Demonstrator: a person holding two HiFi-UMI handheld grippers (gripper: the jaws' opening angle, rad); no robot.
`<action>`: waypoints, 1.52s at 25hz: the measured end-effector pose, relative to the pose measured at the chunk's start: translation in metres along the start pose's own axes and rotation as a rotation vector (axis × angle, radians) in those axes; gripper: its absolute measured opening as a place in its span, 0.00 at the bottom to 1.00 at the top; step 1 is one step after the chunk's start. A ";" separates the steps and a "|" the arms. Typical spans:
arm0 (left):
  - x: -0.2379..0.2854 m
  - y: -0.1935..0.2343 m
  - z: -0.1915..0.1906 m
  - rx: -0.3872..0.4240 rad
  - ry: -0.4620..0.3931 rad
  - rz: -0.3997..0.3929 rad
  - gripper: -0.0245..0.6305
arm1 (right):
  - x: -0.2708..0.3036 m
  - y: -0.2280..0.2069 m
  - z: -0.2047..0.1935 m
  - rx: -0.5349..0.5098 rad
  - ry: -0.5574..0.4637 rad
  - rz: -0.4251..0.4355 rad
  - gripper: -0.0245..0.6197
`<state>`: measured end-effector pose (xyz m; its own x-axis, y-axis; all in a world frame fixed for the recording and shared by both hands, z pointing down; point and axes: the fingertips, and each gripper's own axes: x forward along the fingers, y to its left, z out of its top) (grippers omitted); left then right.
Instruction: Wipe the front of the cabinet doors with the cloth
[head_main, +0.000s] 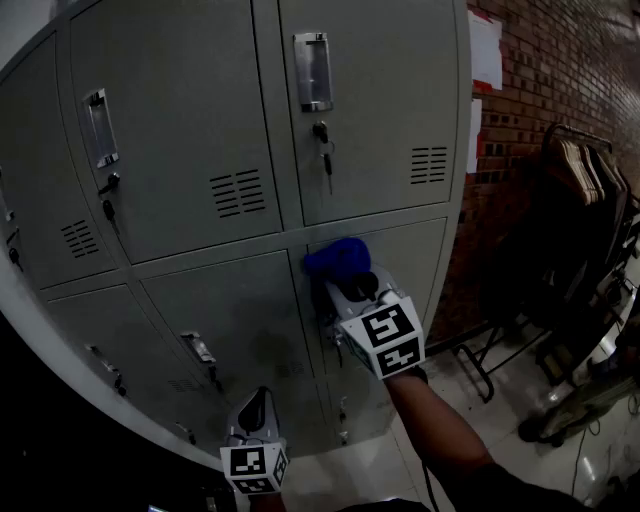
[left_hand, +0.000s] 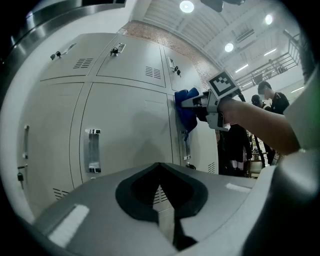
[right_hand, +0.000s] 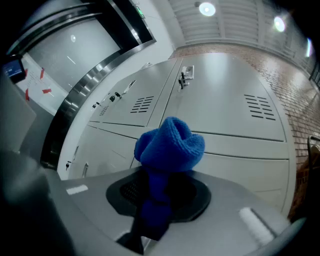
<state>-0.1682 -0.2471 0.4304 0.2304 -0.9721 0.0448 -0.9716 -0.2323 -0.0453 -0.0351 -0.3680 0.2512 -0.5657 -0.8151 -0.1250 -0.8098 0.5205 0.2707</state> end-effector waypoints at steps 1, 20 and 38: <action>-0.001 -0.001 0.000 -0.001 -0.001 0.003 0.06 | -0.001 -0.003 0.000 0.000 -0.003 -0.002 0.18; -0.006 -0.027 -0.002 -0.002 0.003 -0.001 0.06 | -0.050 -0.129 -0.024 0.044 0.021 -0.161 0.17; -0.012 -0.047 0.005 0.018 -0.010 0.003 0.06 | -0.086 -0.195 -0.042 0.012 0.059 -0.250 0.18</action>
<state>-0.1249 -0.2246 0.4269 0.2276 -0.9731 0.0349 -0.9713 -0.2294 -0.0633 0.1783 -0.4102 0.2496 -0.3377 -0.9321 -0.1306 -0.9254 0.3034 0.2271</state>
